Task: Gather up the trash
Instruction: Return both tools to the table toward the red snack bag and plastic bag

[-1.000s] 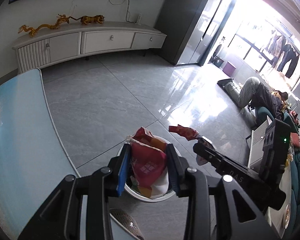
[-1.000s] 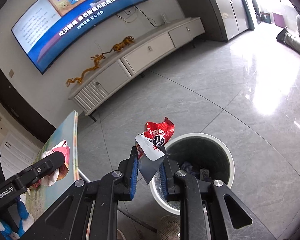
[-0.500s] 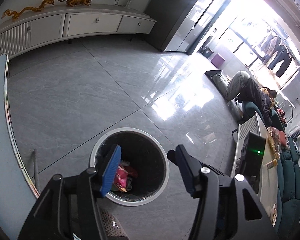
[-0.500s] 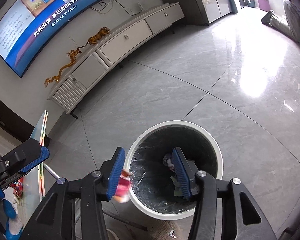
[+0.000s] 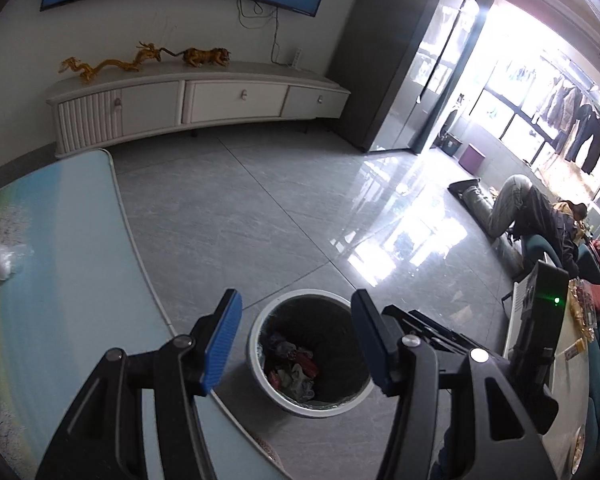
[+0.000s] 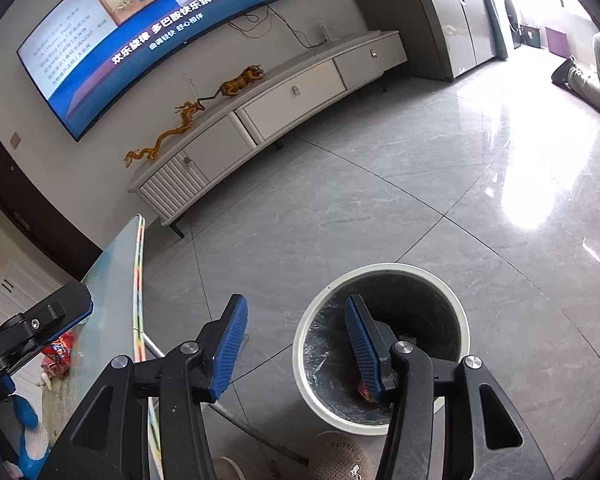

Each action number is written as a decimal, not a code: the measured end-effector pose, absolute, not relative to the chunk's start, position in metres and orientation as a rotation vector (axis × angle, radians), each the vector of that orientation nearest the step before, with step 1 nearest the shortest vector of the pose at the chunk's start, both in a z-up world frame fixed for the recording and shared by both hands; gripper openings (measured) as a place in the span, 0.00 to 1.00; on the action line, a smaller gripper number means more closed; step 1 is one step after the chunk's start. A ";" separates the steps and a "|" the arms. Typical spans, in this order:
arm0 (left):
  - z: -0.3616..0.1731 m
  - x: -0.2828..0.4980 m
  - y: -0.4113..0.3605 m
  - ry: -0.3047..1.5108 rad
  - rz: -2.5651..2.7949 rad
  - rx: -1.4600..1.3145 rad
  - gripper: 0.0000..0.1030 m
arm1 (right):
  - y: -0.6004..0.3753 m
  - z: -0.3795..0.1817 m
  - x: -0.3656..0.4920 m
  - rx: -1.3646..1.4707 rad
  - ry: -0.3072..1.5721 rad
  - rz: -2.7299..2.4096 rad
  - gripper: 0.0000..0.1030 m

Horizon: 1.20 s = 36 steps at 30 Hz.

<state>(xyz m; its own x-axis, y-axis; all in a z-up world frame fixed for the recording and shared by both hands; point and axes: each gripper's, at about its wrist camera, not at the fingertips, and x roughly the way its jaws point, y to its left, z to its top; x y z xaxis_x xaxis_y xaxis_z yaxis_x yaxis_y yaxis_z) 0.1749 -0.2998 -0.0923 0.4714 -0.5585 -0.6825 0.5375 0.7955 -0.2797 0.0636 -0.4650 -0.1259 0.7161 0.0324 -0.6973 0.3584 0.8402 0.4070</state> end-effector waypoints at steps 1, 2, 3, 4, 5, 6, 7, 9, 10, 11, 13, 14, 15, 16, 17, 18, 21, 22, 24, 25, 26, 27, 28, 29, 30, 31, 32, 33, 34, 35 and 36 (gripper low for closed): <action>-0.088 0.173 -0.291 0.833 -0.654 -0.034 0.53 | -0.459 -0.121 0.064 0.547 0.752 -0.180 0.49; -0.083 0.171 -0.282 0.820 -0.638 -0.042 0.53 | -0.455 -0.117 0.064 0.541 0.746 -0.171 0.49; -0.078 0.168 -0.273 0.806 -0.622 -0.050 0.53 | -0.449 -0.113 0.065 0.533 0.741 -0.160 0.49; -0.074 0.165 -0.263 0.792 -0.603 -0.056 0.54 | -0.443 -0.109 0.065 0.524 0.736 -0.151 0.49; -0.070 0.163 -0.253 0.778 -0.586 -0.060 0.54 | -0.437 -0.105 0.066 0.516 0.732 -0.140 0.50; -0.066 0.161 -0.243 0.765 -0.568 -0.065 0.54 | -0.432 -0.102 0.066 0.509 0.727 -0.128 0.50; -0.063 0.159 -0.233 0.753 -0.551 -0.070 0.54 | -0.426 -0.098 0.067 0.501 0.722 -0.117 0.50; -0.055 0.155 -0.213 0.729 -0.516 -0.087 0.54 | -0.415 -0.091 0.068 0.487 0.713 -0.090 0.50; -0.051 0.154 -0.202 0.718 -0.498 -0.096 0.54 | -0.409 -0.087 0.069 0.479 0.708 -0.079 0.50; -0.048 0.152 -0.192 0.707 -0.482 -0.104 0.54 | -0.404 -0.084 0.070 0.472 0.705 -0.068 0.50; -0.041 0.149 -0.173 0.685 -0.447 -0.119 0.54 | -0.394 -0.077 0.071 0.456 0.697 -0.046 0.50; -0.038 0.148 -0.163 0.675 -0.429 -0.128 0.54 | -0.388 -0.074 0.072 0.447 0.693 -0.035 0.50; -0.035 0.146 -0.153 0.666 -0.413 -0.138 0.54 | -0.382 -0.070 0.072 0.439 0.689 -0.023 0.50; -0.031 0.147 -0.143 0.658 -0.400 -0.149 0.54 | -0.377 -0.067 0.073 0.432 0.685 -0.011 0.50; -0.028 0.145 -0.134 0.651 -0.386 -0.160 0.54 | -0.372 -0.064 0.073 0.424 0.682 -0.002 0.50; -0.025 0.144 -0.125 0.643 -0.370 -0.170 0.54 | -0.366 -0.060 0.073 0.415 0.678 0.009 0.50; -0.018 0.141 -0.103 0.622 -0.328 -0.195 0.54 | -0.348 -0.050 0.074 0.386 0.669 0.040 0.51; -0.016 0.139 -0.095 0.615 -0.317 -0.202 0.54 | -0.344 -0.048 0.075 0.379 0.667 0.047 0.51; -0.013 0.134 -0.080 0.602 -0.292 -0.214 0.54 | -0.333 -0.043 0.075 0.363 0.663 0.066 0.51; -0.012 0.132 -0.072 0.595 -0.280 -0.219 0.54 | -0.328 -0.041 0.075 0.356 0.661 0.074 0.51; -0.011 0.130 -0.067 0.589 -0.270 -0.224 0.54 | -0.323 -0.038 0.075 0.348 0.659 0.083 0.52; -0.010 0.129 -0.061 0.586 -0.259 -0.228 0.54 | -0.317 -0.037 0.074 0.340 0.657 0.091 0.52; -0.009 0.128 -0.057 0.582 -0.250 -0.230 0.54 | -0.312 -0.035 0.074 0.331 0.656 0.098 0.52; -0.009 0.126 -0.051 0.577 -0.239 -0.232 0.54 | -0.306 -0.033 0.074 0.322 0.655 0.105 0.52; -0.009 0.124 -0.045 0.572 -0.225 -0.235 0.54 | -0.300 -0.031 0.073 0.311 0.655 0.112 0.52; -0.009 0.120 -0.040 0.569 -0.214 -0.236 0.54 | -0.294 -0.030 0.074 0.302 0.655 0.122 0.52; -0.010 0.118 -0.035 0.566 -0.202 -0.237 0.54 | -0.290 -0.029 0.074 0.293 0.655 0.129 0.52; -0.010 0.116 -0.031 0.563 -0.190 -0.239 0.54 | -0.284 -0.027 0.074 0.284 0.656 0.138 0.52; -0.011 0.114 -0.026 0.561 -0.177 -0.239 0.54 | -0.280 -0.027 0.074 0.276 0.655 0.145 0.52; -0.012 0.112 -0.022 0.557 -0.161 -0.238 0.54 | -0.274 -0.026 0.072 0.268 0.654 0.153 0.52; -0.012 0.111 -0.019 0.555 -0.145 -0.237 0.54 | -0.268 -0.026 0.072 0.260 0.654 0.162 0.52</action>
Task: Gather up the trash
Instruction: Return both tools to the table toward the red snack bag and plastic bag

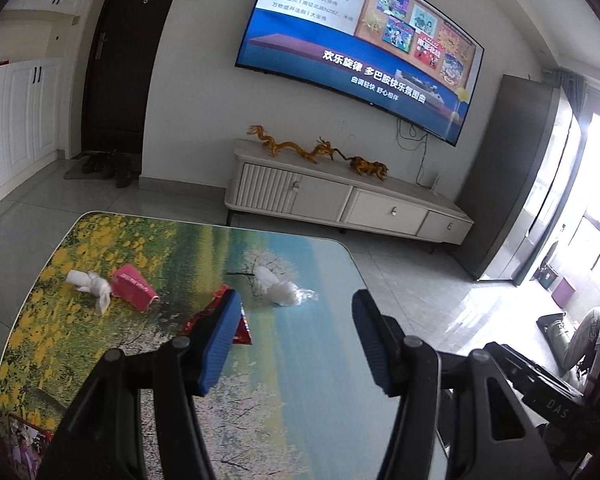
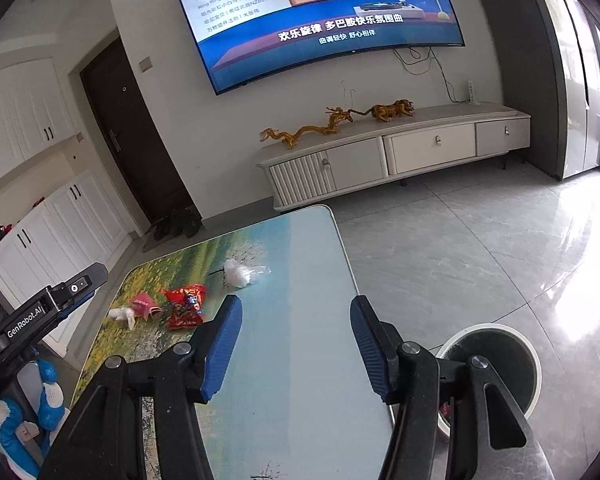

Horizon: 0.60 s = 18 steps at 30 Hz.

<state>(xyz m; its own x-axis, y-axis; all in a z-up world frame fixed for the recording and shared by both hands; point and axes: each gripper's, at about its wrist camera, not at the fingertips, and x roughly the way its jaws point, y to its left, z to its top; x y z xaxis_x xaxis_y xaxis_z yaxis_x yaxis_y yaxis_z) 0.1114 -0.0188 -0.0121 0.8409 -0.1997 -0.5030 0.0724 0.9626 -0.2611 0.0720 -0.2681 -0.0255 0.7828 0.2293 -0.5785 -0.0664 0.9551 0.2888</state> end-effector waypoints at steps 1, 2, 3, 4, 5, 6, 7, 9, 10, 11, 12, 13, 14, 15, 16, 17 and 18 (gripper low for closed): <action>-0.013 0.110 -0.015 0.551 -0.128 -0.235 0.54 | -0.263 -0.025 0.071 0.253 0.654 0.168 0.52; -0.014 0.108 -0.011 0.547 -0.112 -0.234 0.54 | -0.258 -0.024 0.072 0.246 0.654 0.175 0.52; -0.015 0.106 -0.006 0.544 -0.099 -0.232 0.54 | -0.253 -0.024 0.071 0.240 0.653 0.181 0.52; -0.015 0.104 -0.003 0.540 -0.086 -0.231 0.54 | -0.250 -0.024 0.072 0.236 0.653 0.187 0.52; -0.015 0.103 0.000 0.536 -0.075 -0.230 0.54 | -0.246 -0.024 0.072 0.231 0.654 0.193 0.52; -0.015 0.102 0.003 0.533 -0.064 -0.229 0.54 | -0.242 -0.025 0.072 0.226 0.655 0.197 0.52; -0.016 0.100 0.005 0.531 -0.057 -0.229 0.54 | -0.239 -0.025 0.073 0.222 0.656 0.201 0.52; -0.017 0.099 0.008 0.529 -0.046 -0.229 0.54 | -0.234 -0.026 0.074 0.215 0.661 0.208 0.52; -0.017 0.099 0.010 0.529 -0.042 -0.229 0.54 | -0.231 -0.027 0.075 0.213 0.663 0.211 0.52; -0.017 0.099 0.010 0.529 -0.038 -0.229 0.54 | -0.229 -0.027 0.076 0.210 0.666 0.213 0.52; -0.018 0.099 0.011 0.530 -0.036 -0.228 0.54 | -0.227 -0.028 0.075 0.209 0.667 0.213 0.52; -0.018 0.100 0.011 0.530 -0.033 -0.227 0.54 | -0.226 -0.028 0.076 0.208 0.668 0.214 0.52; -0.019 0.100 0.012 0.530 -0.029 -0.227 0.54 | -0.225 -0.029 0.075 0.207 0.669 0.214 0.52; -0.019 0.101 0.012 0.531 -0.028 -0.227 0.54 | -0.224 -0.029 0.075 0.206 0.670 0.214 0.52; -0.019 0.101 0.013 0.533 -0.027 -0.228 0.54 | -0.224 -0.029 0.076 0.206 0.670 0.214 0.52; -0.020 0.102 0.013 0.535 -0.026 -0.228 0.54 | -0.224 -0.029 0.077 0.207 0.670 0.214 0.52; -0.020 0.102 0.012 0.537 -0.025 -0.227 0.54 | -0.224 -0.029 0.077 0.207 0.670 0.215 0.52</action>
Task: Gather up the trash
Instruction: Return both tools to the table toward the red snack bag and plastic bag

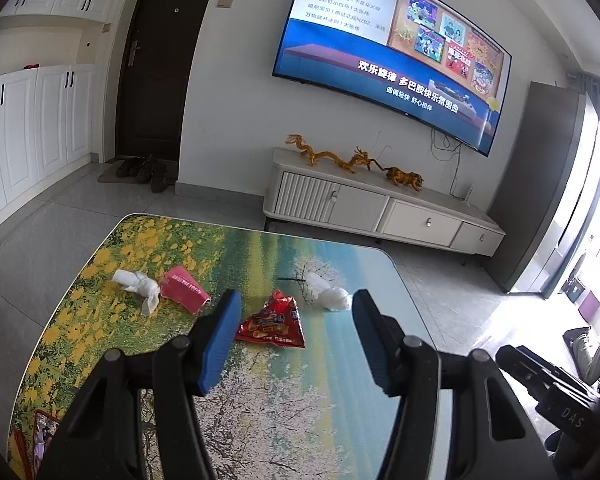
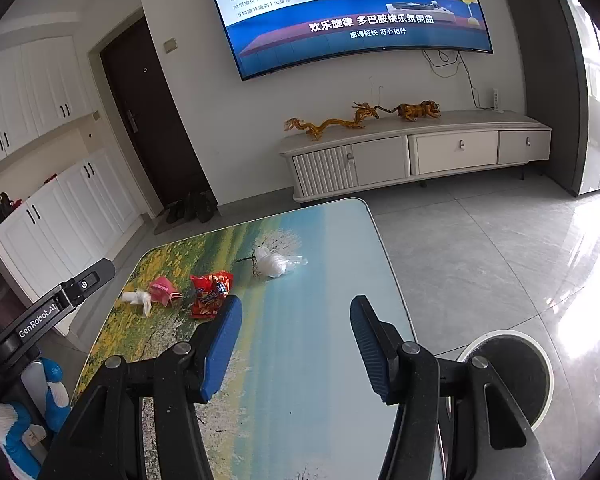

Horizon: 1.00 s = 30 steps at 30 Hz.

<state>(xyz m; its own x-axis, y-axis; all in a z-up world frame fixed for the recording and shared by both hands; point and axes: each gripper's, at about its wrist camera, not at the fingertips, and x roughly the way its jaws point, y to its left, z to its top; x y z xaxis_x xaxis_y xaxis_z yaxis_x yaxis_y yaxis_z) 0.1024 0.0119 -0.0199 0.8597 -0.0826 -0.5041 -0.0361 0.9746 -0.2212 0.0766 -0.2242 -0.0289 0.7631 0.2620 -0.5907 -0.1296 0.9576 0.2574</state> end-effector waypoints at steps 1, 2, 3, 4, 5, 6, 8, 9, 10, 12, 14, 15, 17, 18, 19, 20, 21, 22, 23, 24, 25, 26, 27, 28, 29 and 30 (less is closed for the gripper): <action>-0.021 0.103 0.012 0.539 -0.024 -0.227 0.54 | -0.224 -0.029 0.077 0.206 0.671 0.214 0.52; -0.021 0.104 0.011 0.541 -0.024 -0.226 0.54 | -0.224 -0.029 0.077 0.205 0.671 0.214 0.52; -0.022 0.104 0.011 0.542 -0.024 -0.225 0.54 | -0.224 -0.030 0.077 0.206 0.672 0.215 0.52; -0.022 0.105 0.011 0.544 -0.023 -0.224 0.54 | -0.223 -0.030 0.077 0.207 0.674 0.216 0.52; -0.023 0.106 0.011 0.546 -0.023 -0.224 0.54 | -0.223 -0.031 0.078 0.208 0.676 0.217 0.52; -0.023 0.107 0.011 0.548 -0.022 -0.223 0.54 | -0.222 -0.031 0.079 0.208 0.678 0.218 0.52; -0.025 0.109 0.011 0.554 -0.022 -0.221 0.54 | -0.222 -0.033 0.082 0.209 0.682 0.221 0.52; -0.027 0.111 0.011 0.559 -0.021 -0.223 0.55 | -0.222 -0.033 0.083 0.210 0.684 0.223 0.52; -0.028 0.113 0.011 0.564 -0.022 -0.225 0.55 | -0.222 -0.034 0.085 0.210 0.685 0.224 0.52; -0.032 0.117 0.012 0.576 -0.019 -0.228 0.56 | -0.221 -0.036 0.087 0.210 0.689 0.227 0.52; -0.036 0.121 0.012 0.590 -0.015 -0.227 0.60 | -0.222 -0.038 0.089 0.210 0.693 0.229 0.52; -0.038 0.123 0.011 0.596 -0.016 -0.227 0.61 | -0.222 -0.040 0.090 0.212 0.696 0.229 0.52; -0.043 0.126 0.004 0.610 -0.027 -0.219 0.61 | -0.224 -0.043 0.093 0.217 0.705 0.228 0.53; -0.046 0.127 0.001 0.617 -0.035 -0.213 0.61 | -0.225 -0.046 0.095 0.218 0.710 0.226 0.53; -0.048 0.128 -0.004 0.625 -0.047 -0.206 0.61 | -0.226 -0.048 0.096 0.219 0.716 0.224 0.53; -0.051 0.128 -0.010 0.634 -0.062 -0.197 0.61 | -0.226 -0.050 0.097 0.220 0.721 0.221 0.53; -0.054 0.128 -0.016 0.642 -0.077 -0.186 0.61 | -0.228 -0.052 0.099 0.221 0.727 0.216 0.53; -0.056 0.128 -0.023 0.650 -0.092 -0.173 0.61 | -0.229 -0.054 0.100 0.222 0.732 0.212 0.53; -0.059 0.129 -0.030 0.658 -0.108 -0.158 0.61 | -0.231 -0.056 0.101 0.222 0.738 0.205 0.53; -0.061 0.128 -0.038 0.666 -0.123 -0.142 0.61 | -0.233 -0.057 0.102 0.224 0.741 0.198 0.53; -0.064 0.128 -0.044 0.675 -0.138 -0.129 0.61 | -0.236 -0.058 0.103 0.225 0.744 0.192 0.52; -0.068 0.128 -0.050 0.685 -0.152 -0.117 0.61 | -0.238 -0.059 0.104 0.227 0.746 0.185 0.52; -0.071 0.129 -0.056 0.696 -0.168 -0.105 0.61 | -0.241 -0.060 0.105 0.226 0.748 0.176 0.52; -0.074 0.128 -0.061 0.704 -0.182 -0.094 0.61 | -0.243 -0.060 0.106 0.224 0.749 0.167 0.52; -0.076 0.128 -0.066 0.708 -0.193 -0.081 0.61 | -0.245 -0.060 0.108 0.222 0.751 0.161 0.52; -0.078 0.128 -0.070 0.709 -0.201 -0.068 0.61 | -0.247 -0.061 0.109 0.221 0.752 0.155 0.52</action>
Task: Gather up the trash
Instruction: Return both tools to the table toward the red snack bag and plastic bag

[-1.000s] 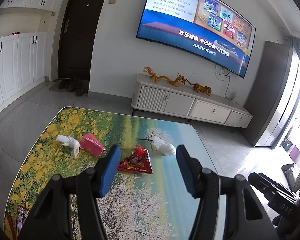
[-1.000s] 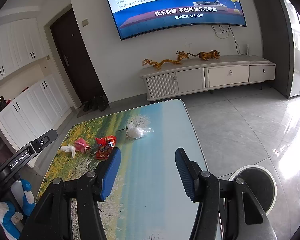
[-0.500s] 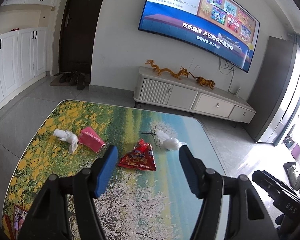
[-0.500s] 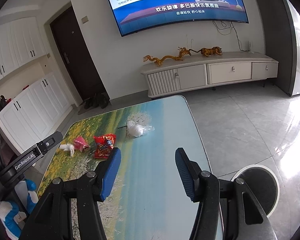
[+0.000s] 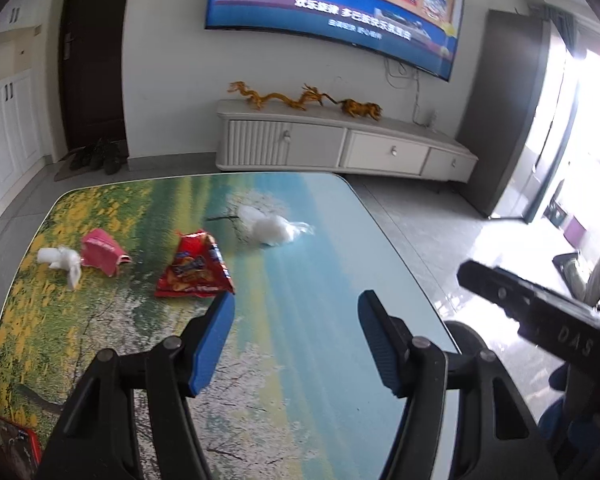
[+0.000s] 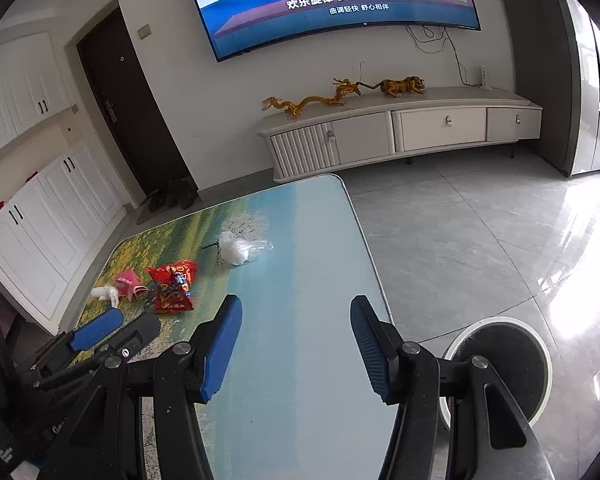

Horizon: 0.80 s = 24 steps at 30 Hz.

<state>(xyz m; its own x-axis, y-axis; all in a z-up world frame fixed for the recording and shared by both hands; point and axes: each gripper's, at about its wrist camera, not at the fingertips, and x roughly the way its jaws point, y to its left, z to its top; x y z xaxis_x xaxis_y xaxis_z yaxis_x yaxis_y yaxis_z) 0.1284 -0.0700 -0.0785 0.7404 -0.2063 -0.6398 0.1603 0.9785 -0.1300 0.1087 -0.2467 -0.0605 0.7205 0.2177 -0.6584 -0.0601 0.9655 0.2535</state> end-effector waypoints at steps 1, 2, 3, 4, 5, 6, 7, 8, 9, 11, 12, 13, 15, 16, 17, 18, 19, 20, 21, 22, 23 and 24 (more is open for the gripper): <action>-0.080 0.129 -0.073 0.711 -0.207 -0.058 0.61 | -0.249 -0.061 0.110 0.221 0.754 0.149 0.53; -0.081 0.131 -0.074 0.712 -0.207 -0.056 0.61 | -0.249 -0.061 0.111 0.219 0.755 0.144 0.53; -0.082 0.133 -0.073 0.713 -0.206 -0.058 0.61 | -0.250 -0.061 0.113 0.217 0.756 0.140 0.52; -0.083 0.136 -0.071 0.714 -0.200 -0.064 0.61 | -0.250 -0.061 0.115 0.215 0.758 0.139 0.52; -0.084 0.140 -0.066 0.715 -0.187 -0.074 0.61 | -0.250 -0.060 0.117 0.212 0.758 0.141 0.53; -0.084 0.144 -0.062 0.716 -0.175 -0.081 0.61 | -0.249 -0.059 0.119 0.208 0.757 0.143 0.53; -0.084 0.149 -0.057 0.718 -0.162 -0.090 0.61 | -0.248 -0.058 0.122 0.204 0.756 0.147 0.53; -0.085 0.153 -0.050 0.719 -0.145 -0.104 0.61 | -0.246 -0.058 0.125 0.201 0.754 0.152 0.53; -0.085 0.157 -0.043 0.720 -0.131 -0.117 0.61 | -0.245 -0.057 0.129 0.201 0.753 0.160 0.53; -0.086 0.165 -0.028 0.718 -0.099 -0.157 0.61 | -0.241 -0.056 0.138 0.196 0.752 0.178 0.54; -0.087 0.170 -0.019 0.718 -0.079 -0.178 0.61 | -0.237 -0.055 0.144 0.190 0.753 0.190 0.54; -0.089 0.175 -0.011 0.720 -0.062 -0.195 0.61 | -0.233 -0.055 0.149 0.185 0.755 0.205 0.55; -0.092 0.183 0.002 0.723 -0.027 -0.226 0.61 | -0.224 -0.056 0.164 0.182 0.764 0.242 0.56; -0.094 0.187 0.007 0.722 -0.014 -0.236 0.61 | -0.219 -0.058 0.172 0.178 0.767 0.256 0.56; -0.096 0.190 0.012 0.720 -0.002 -0.243 0.61 | -0.214 -0.059 0.180 0.176 0.771 0.269 0.57; -0.098 0.194 0.015 0.719 0.009 -0.250 0.61 | -0.209 -0.063 0.189 0.182 0.778 0.286 0.57; -0.100 0.198 0.017 0.720 0.016 -0.253 0.61 | -0.205 -0.066 0.198 0.191 0.785 0.300 0.57; -0.102 0.201 0.018 0.720 0.022 -0.252 0.61 | -0.201 -0.070 0.206 0.198 0.791 0.313 0.57; -0.104 0.205 0.019 0.720 0.028 -0.249 0.61 | -0.196 -0.074 0.214 0.202 0.796 0.327 0.57; -0.105 0.209 0.018 0.723 0.032 -0.243 0.61 | -0.192 -0.078 0.222 0.205 0.801 0.337 0.57; -0.107 0.214 0.016 0.729 0.034 -0.235 0.61 | -0.188 -0.082 0.228 0.203 0.808 0.346 0.57; -0.110 0.218 0.015 0.736 0.032 -0.225 0.61 | -0.183 -0.087 0.234 0.199 0.814 0.358 0.57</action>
<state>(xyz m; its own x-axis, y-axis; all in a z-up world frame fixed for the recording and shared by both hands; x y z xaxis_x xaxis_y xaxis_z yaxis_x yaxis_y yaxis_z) 0.2184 0.0151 -0.1101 0.7417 -0.0496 -0.6689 -0.1083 0.9753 -0.1924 0.2342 -0.1827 -0.0866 0.6311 0.3856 -0.6731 -0.2346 0.9219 0.3082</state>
